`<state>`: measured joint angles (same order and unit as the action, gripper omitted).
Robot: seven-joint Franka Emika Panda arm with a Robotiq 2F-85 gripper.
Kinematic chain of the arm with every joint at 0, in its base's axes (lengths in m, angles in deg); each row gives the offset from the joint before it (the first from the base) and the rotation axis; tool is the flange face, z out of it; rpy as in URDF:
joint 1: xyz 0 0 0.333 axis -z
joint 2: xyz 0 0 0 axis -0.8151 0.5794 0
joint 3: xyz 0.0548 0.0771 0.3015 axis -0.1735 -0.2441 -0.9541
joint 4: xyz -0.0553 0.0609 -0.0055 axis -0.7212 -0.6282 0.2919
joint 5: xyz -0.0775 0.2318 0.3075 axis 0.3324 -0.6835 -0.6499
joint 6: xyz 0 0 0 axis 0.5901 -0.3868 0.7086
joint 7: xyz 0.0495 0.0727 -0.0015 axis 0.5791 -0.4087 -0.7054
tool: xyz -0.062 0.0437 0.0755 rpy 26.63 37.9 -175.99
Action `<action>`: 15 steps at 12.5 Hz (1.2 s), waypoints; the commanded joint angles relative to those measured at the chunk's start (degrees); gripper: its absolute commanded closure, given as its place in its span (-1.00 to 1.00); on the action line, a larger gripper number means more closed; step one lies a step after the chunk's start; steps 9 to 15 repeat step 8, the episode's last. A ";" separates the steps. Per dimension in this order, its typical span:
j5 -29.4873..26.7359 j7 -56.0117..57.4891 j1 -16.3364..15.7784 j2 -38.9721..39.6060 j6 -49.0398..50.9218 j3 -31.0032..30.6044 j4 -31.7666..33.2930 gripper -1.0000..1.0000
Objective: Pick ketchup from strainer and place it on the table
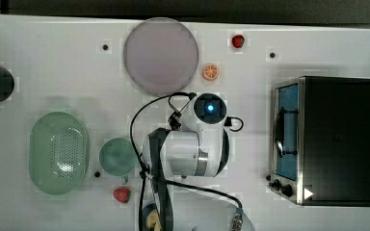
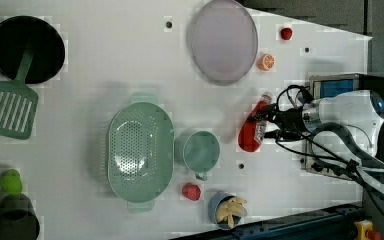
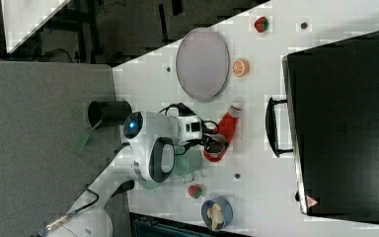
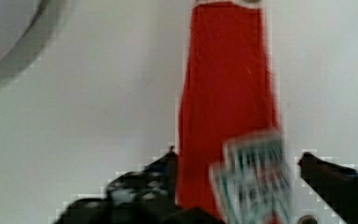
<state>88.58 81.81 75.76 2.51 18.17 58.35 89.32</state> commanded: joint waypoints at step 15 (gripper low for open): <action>-0.80 -1.43 0.99 -14.10 15.33 0.43 -14.91 -1.00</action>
